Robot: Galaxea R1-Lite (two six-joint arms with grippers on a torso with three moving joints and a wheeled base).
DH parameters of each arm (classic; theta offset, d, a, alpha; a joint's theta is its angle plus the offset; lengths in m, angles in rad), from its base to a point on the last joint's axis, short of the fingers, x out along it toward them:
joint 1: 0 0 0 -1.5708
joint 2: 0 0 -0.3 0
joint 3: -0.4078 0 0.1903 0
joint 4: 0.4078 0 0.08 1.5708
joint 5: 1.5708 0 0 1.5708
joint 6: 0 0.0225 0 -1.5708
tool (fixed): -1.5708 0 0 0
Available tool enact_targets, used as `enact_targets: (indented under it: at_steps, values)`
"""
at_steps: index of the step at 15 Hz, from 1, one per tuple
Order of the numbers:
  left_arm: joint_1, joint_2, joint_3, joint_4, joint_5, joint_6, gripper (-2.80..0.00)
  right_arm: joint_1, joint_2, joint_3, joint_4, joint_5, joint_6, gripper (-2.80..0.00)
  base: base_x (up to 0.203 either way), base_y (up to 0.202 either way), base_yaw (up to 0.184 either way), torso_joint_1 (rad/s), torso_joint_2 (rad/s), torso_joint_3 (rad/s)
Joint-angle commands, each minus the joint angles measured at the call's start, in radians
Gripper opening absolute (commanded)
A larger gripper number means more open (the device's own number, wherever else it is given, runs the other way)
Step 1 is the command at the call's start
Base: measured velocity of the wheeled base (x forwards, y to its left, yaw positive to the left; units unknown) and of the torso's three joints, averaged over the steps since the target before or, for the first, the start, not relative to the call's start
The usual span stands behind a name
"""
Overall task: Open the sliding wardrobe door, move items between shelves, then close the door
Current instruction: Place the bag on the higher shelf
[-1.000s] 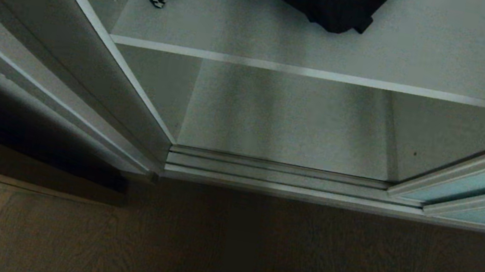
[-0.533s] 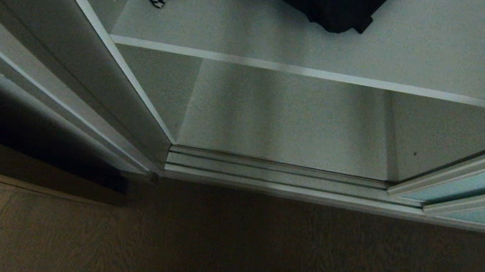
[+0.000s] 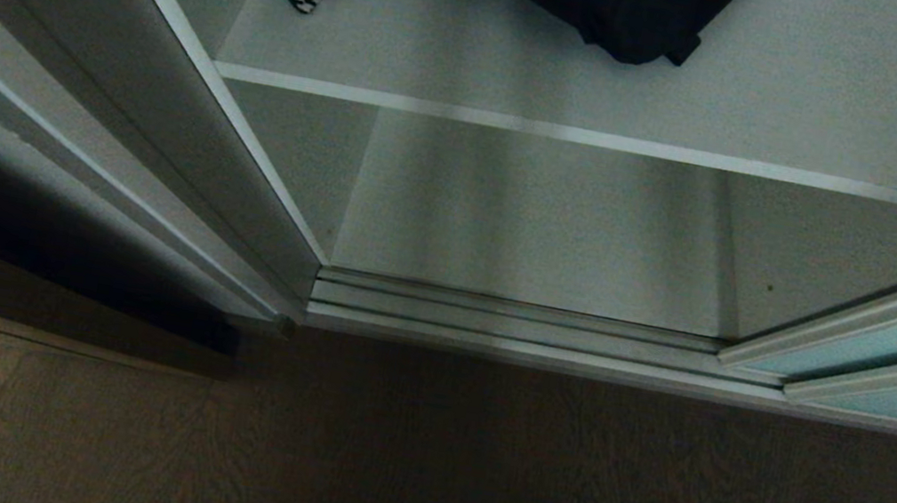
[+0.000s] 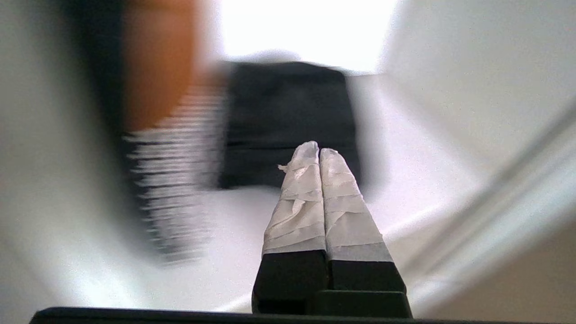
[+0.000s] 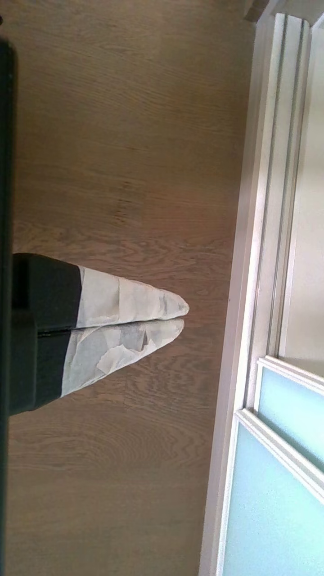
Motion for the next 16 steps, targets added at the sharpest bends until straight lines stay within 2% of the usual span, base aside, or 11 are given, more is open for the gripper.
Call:
enact_targets:
  at_steps: [1, 4, 7, 8, 10, 11, 14, 16]
  values:
    - [-0.041, 0.044, 0.004, 0.004, -0.031, -0.06, -2.8, 0.001, -0.003, 0.0, 0.0, 0.0, -0.001, -2.8, 0.0, 0.0, 0.0, 0.0, 0.0, 0.0]
    - [-0.099, 0.02, 0.0, 0.046, -0.094, -0.057, -2.8, 0.001, -0.003, 0.0, 0.0, 0.0, -0.001, -2.8, 0.0, 0.0, 0.0, 0.0, 0.0, 0.0]
    - [-0.099, -0.023, 0.002, 0.045, -0.128, -0.056, -2.8, 0.001, -0.003, 0.0, 0.0, 0.0, -0.001, -2.8, 0.0, 0.0, 0.0, 0.0, 0.0, 0.0]
    - [-0.099, -0.068, -0.002, 0.044, -0.16, -0.055, -2.8, 0.001, -0.003, 0.0, 0.0, 0.0, -0.001, -2.8, 0.0, 0.0, 0.0, 0.0, 0.0, 0.0]
    - [-0.097, -0.124, -0.063, 0.038, -0.267, -0.042, -2.8, 0.001, -0.003, 0.0, 0.0, 0.0, -0.001, -2.8, 0.0, 0.0, 0.0, 0.0, 0.0, 0.0]
    - [-0.095, -0.131, -0.077, 0.032, -0.285, -0.029, -2.8, 0.001, -0.003, 0.0, 0.0, 0.0, -0.001, -2.8, 0.0, 0.0, 0.0, 0.0, 0.0, 0.0]
    - [-0.095, -0.132, -0.077, 0.033, -0.287, -0.028, -2.8, 0.001, -0.003, 0.0, 0.0, 0.0, -0.001, -2.8, 0.0, 0.0, 0.0, 0.0, 0.0, 0.0]
    - [-0.086, -0.138, -0.157, 0.06, -0.353, 0.001, -2.8, 0.001, -0.003, 0.0, 0.0, 0.0, -0.001, -2.8, 0.0, 0.0, 0.0, 0.0, 0.0, 0.0]
